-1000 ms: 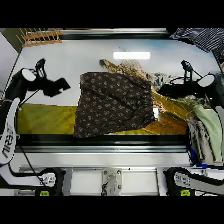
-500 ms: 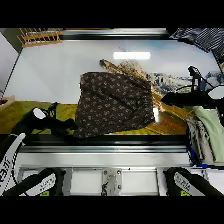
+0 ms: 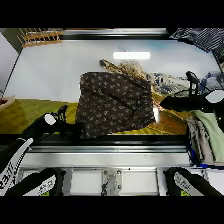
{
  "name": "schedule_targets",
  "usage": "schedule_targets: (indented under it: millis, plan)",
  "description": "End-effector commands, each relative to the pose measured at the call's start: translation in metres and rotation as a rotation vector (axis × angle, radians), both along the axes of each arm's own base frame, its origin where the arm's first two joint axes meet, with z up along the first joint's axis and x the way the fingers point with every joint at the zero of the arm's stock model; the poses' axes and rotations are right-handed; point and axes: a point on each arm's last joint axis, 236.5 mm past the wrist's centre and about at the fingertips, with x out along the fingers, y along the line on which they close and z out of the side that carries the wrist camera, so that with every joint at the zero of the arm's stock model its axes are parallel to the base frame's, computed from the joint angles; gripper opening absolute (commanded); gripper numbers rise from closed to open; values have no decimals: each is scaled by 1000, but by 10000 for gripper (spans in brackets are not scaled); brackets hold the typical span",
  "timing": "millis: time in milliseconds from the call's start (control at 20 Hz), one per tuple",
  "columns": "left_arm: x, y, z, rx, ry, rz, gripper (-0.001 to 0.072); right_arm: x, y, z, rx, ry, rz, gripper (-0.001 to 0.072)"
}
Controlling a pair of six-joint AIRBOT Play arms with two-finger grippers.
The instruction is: Fold the clothes and pants, and hang the long-sleeved shirts on hangers.
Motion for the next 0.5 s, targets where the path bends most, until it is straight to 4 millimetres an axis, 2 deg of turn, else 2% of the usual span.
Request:
schedule_targets:
  millis: [0, 50, 150, 300, 450]
  plan:
    - [4, -9, 6, -6, -23, -22, 2, -28, -15, -43, 4, 186, -200, 459]
    - [7, -9, 10, -5, -39, -25, 2, -36, -19, -59, 11, 237, -285, 465]
    - [15, -9, 20, -8, -79, -22, 2, -46, -13, -84, 79, 289, -397, 466]
    - [20, -9, 28, -9, -116, -18, 2, -53, 9, -109, 211, 333, -493, 466]
    - [19, -9, 26, -9, -109, -18, 2, -51, 23, -125, 224, 310, -507, 466]
